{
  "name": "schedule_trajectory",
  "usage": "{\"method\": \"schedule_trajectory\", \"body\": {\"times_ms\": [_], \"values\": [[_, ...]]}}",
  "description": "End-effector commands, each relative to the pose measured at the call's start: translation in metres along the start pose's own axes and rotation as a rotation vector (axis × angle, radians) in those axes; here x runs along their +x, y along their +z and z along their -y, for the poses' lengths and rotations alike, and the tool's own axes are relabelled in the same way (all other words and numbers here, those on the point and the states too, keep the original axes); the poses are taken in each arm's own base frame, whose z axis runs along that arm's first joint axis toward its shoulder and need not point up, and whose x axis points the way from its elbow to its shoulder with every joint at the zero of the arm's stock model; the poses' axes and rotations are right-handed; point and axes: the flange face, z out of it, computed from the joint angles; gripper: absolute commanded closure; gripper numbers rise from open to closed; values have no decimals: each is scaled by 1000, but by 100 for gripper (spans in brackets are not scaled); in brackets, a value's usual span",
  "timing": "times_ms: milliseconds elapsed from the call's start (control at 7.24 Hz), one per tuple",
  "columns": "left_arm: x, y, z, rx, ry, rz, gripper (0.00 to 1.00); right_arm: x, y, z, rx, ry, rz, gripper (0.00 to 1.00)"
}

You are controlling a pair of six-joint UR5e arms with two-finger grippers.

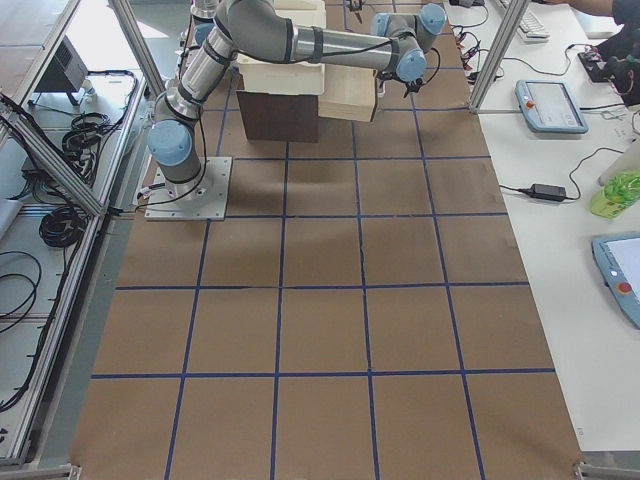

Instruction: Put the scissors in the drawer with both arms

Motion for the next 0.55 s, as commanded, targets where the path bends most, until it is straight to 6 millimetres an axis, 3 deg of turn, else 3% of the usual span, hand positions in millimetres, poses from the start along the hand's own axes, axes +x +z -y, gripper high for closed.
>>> {"method": "schedule_trajectory", "body": {"times_ms": [0, 414], "values": [[0, 0, 0, 0, 0, -1, 87, 3, 0, 0, 1, 2, -2, 0], [0, -1, 0, 0, -1, 3, 87, -8, -28, 0, 16, 9, -30, 0]]}}
